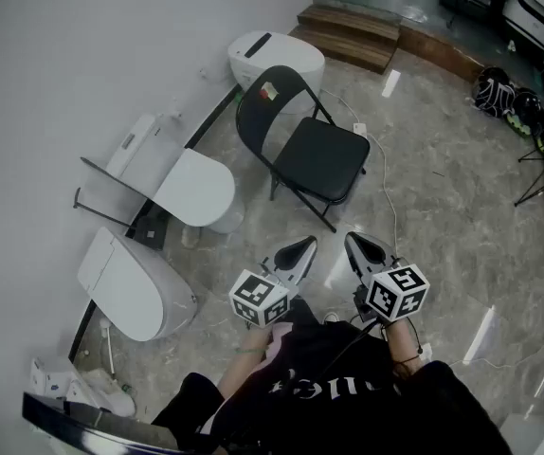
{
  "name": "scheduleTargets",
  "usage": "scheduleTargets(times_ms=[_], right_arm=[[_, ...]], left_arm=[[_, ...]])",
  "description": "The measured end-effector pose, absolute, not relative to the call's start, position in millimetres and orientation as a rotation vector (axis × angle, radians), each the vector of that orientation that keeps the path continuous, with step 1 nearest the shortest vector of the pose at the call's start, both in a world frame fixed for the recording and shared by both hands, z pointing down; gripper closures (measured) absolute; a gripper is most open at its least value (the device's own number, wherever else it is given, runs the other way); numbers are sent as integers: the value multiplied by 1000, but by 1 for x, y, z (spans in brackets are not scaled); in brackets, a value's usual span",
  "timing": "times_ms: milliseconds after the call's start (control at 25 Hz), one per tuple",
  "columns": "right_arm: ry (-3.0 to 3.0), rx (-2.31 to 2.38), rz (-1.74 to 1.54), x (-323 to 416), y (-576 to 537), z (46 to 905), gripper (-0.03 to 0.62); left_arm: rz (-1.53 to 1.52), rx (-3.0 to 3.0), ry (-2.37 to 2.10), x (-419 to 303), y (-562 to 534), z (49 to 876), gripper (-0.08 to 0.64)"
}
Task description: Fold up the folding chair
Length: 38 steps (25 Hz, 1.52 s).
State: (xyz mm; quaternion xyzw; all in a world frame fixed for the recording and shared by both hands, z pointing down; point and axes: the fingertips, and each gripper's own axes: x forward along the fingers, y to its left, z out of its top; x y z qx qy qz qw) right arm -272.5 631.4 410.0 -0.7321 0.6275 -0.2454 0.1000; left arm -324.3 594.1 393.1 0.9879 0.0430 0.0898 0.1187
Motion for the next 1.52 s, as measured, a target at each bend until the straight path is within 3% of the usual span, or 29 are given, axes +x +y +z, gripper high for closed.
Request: scheduleTargets(times_ms=[400, 1120, 1520], right_arm=[[1810, -2211, -725, -223, 581, 424, 579], [1521, -2391, -804, -108, 391, 440, 578], [1426, -2449, -951, -85, 375, 476, 578]], left_arm=[[287, 2865, 134, -277, 528, 411, 557], [373, 2807, 293, -163, 287, 430, 557], [441, 2806, 249, -128, 182, 456, 555]])
